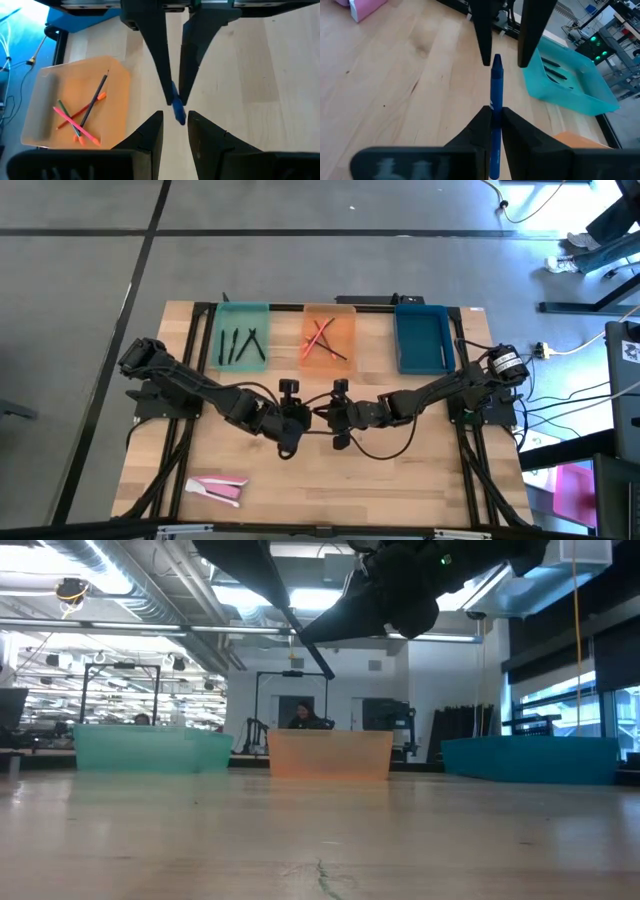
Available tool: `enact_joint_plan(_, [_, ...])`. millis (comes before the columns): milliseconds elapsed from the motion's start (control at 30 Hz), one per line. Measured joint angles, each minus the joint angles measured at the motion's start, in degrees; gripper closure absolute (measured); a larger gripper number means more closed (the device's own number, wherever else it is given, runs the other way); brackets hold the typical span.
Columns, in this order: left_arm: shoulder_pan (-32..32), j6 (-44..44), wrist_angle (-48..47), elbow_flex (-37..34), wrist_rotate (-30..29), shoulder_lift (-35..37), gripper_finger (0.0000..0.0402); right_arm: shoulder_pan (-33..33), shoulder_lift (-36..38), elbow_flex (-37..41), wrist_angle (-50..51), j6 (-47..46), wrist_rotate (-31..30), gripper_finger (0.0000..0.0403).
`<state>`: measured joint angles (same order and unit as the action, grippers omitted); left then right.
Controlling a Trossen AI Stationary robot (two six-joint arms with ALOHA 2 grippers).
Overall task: Sort crayons/erasers/pens/pencils in bins
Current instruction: Put the blue crayon into the blue bin
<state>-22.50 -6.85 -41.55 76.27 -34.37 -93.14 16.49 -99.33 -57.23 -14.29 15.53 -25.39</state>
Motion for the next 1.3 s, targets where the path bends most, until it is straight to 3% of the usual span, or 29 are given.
enact_joint_plan(1100, [1.4,1.05,1.09,-0.02,-0.55,-2.54,0.032,0.0,0.0,0.02,-0.78,0.17,0.02,0.036])
enact_joint_plan(1300, [1.4,1.39,1.09,-0.02,-0.31,-2.54,0.0363,0.0,0.0,0.02,-0.78,0.17,-0.07,0.036])
